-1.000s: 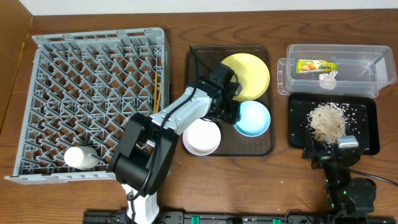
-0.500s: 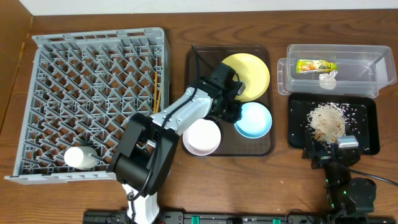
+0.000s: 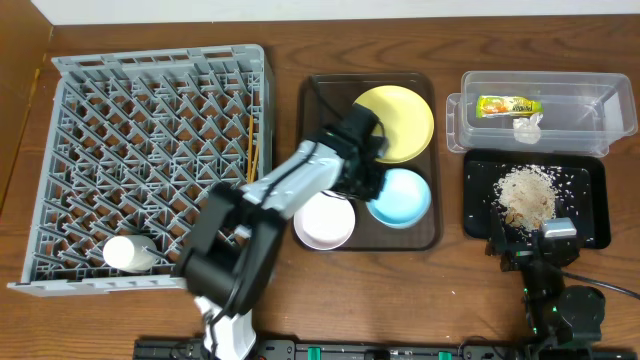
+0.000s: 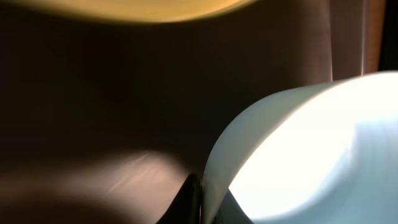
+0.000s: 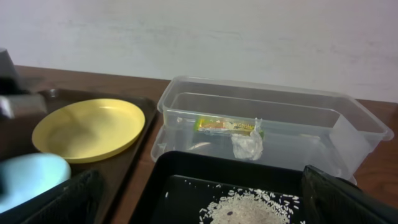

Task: Sort waste into correct bins and load items into the dishwasher
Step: 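Grasp the light-blue bowl rim with the left gripper, then place the light-blue bowl upright in the back of the rack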

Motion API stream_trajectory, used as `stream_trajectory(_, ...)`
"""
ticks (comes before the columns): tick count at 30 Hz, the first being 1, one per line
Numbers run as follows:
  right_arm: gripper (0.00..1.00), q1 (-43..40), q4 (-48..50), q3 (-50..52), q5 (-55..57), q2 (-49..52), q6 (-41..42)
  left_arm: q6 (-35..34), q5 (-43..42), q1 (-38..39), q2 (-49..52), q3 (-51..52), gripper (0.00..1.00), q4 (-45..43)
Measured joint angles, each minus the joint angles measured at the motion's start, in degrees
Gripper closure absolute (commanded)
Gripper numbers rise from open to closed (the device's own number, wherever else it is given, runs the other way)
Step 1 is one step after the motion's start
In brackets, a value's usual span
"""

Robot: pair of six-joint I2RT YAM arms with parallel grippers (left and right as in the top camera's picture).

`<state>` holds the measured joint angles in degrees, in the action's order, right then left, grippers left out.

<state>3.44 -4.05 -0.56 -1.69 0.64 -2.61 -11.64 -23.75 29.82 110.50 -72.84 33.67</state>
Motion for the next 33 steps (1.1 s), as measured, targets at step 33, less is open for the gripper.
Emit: stream_trajectory(33, 0.01, 0.0, 0.0, 0.0, 0.0, 0.0, 0.0, 21.6, 93.0, -20.1, -8.3, -1.4, 0.93, -15.3)
